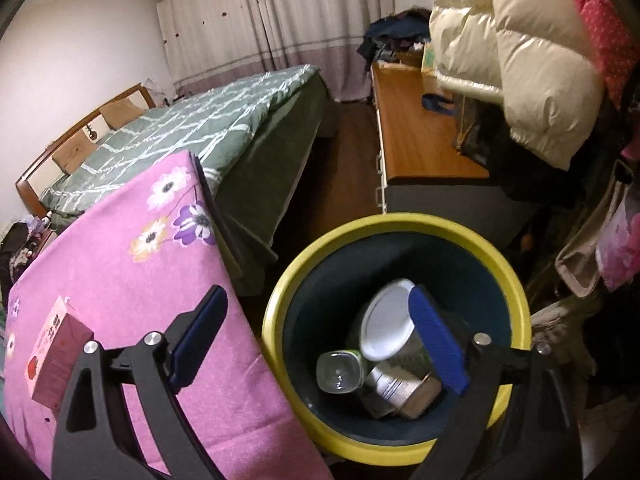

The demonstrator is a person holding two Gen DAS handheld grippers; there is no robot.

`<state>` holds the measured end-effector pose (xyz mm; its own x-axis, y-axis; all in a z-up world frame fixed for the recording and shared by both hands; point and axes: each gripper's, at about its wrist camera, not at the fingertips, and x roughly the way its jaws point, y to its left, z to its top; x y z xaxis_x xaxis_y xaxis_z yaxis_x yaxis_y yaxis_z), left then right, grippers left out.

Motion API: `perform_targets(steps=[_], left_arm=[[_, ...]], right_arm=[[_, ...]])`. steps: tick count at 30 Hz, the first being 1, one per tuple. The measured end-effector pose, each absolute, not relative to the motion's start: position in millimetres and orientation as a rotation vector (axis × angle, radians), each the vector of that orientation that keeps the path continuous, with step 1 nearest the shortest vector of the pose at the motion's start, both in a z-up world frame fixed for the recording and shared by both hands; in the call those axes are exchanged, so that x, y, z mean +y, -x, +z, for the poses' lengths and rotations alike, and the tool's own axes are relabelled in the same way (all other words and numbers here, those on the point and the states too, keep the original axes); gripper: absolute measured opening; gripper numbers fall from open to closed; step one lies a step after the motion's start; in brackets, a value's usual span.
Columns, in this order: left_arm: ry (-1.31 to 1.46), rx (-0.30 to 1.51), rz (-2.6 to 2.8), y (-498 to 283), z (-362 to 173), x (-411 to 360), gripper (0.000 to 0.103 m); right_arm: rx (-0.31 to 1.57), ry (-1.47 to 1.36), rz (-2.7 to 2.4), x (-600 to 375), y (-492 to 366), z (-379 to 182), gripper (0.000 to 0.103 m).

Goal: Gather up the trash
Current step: 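Carry the yogurt cup over the yellow bin and open the right gripper, then grasp the pink strawberry-milk carton with the left gripper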

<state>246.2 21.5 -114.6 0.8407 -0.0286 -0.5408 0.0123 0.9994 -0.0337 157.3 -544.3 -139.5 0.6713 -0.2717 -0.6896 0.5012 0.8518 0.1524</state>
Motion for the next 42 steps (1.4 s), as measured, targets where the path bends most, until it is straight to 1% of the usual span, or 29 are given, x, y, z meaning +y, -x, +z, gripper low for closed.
perform_targets(steps=[5, 11, 16, 19, 21, 22, 24, 26, 33, 36, 37, 38, 42], left_arm=[[-0.013, 0.582, -0.224, -233, -99, -26, 0.098], [-0.143, 0.648, -0.548, -225, -88, -117, 0.098], [-0.267, 0.716, -0.640, -235, -95, -178, 0.098], [-0.294, 0.772, -0.641, -246, -106, -197, 0.098], [-0.299, 0.812, -0.634, -255, -112, -204, 0.094], [-0.305, 0.831, -0.627, -264, -117, -205, 0.091], [-0.308, 0.864, -0.626, -276, -125, -207, 0.088], [-0.316, 0.897, -0.621, -283, -134, -210, 0.081], [-0.340, 0.952, -0.624, -293, -151, -215, 0.073], [-0.336, 0.969, -0.632, -295, -155, -214, 0.062], [-0.335, 0.975, -0.636, -295, -156, -214, 0.054], [-0.334, 0.977, -0.639, -295, -156, -214, 0.052], [-0.352, 0.953, -0.638, -290, -153, -215, 0.052]], right_arm=[[0.689, -0.313, -0.453, -538, -158, -136, 0.088], [0.678, -0.317, -0.453, -538, -156, -136, 0.088], [0.682, -0.323, -0.446, -540, -156, -136, 0.089], [0.681, -0.341, -0.441, -543, -156, -135, 0.089], [0.681, -0.353, -0.436, -545, -156, -135, 0.089], [0.682, -0.356, -0.435, -545, -157, -135, 0.089], [0.683, -0.359, -0.432, -545, -157, -136, 0.089], [0.688, -0.360, -0.425, -544, -159, -137, 0.089], [0.688, -0.377, -0.417, -543, -158, -139, 0.089], [0.689, -0.383, -0.417, -543, -158, -140, 0.089], [0.687, -0.383, -0.417, -543, -159, -140, 0.089], [0.686, -0.381, -0.417, -542, -159, -140, 0.089], [0.677, -0.381, -0.417, -542, -159, -139, 0.089]])
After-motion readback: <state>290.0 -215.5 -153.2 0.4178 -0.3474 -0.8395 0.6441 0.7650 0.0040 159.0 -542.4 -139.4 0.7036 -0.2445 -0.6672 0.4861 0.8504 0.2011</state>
